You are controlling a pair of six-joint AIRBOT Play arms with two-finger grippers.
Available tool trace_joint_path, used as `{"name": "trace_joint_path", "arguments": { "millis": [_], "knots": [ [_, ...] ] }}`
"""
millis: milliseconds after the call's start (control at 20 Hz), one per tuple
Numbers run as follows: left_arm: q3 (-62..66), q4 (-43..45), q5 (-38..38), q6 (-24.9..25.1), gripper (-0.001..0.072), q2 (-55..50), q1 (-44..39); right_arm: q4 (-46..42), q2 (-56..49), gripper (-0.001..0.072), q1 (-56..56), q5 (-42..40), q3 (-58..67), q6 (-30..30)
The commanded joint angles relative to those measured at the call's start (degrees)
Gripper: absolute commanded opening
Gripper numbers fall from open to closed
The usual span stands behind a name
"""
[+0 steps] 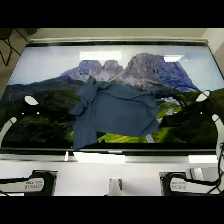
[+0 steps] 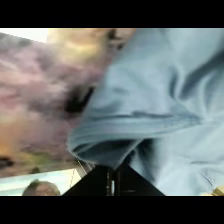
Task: Fold the shirts.
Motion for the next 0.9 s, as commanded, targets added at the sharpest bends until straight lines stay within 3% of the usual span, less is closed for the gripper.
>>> {"name": "trace_joint_path", "arguments": {
  "millis": [0, 350, 450, 500, 550, 600, 850],
  "knots": [
    [-0.02, -0.07, -0.35, 0.98, 0.0031, 2.51, 0.00, 1.55, -2.56, 0.0606, 2.16, -3.74, -1.64, 0.81],
    [-0.02, -0.09, -0.79, 0.98, 0.0030, 5.79, 0.00, 7.26, -5.62, 0.0511, 2.29, -5.46, -1.66, 1.44],
    [-0.02, -0.09, -1.40, 0.98, 0.0031, 6.32, 0.00, 7.48, -6.56, 0.0388, 2.73, -5.64, -1.66, 1.46],
    [-0.02, -0.09, -1.66, 0.98, 0.0031, 6.64, 0.00, 7.23, -6.73, 0.0270, 3.52, -6.25, -1.64, 1.62],
    [-0.02, -0.09, -1.95, 0.96, 0.0031, 7.28, 0.00, 7.32, -6.71, 0.0255, 4.61, -6.69, -1.53, 1.66],
    [0.07, -0.09, -2.34, 1.01, 0.0031, 8.13, 0.00, 7.06, -6.67, 0.0035, 5.81, -6.23, -0.79, 0.87],
    [13.68, 0.48, -4.07, 1.18, 0.0028, 18.08, 0.13, 6.91, 3.13, 0.0026, 7.76, -1.97, 14.93, -1.77]
  ]
}}
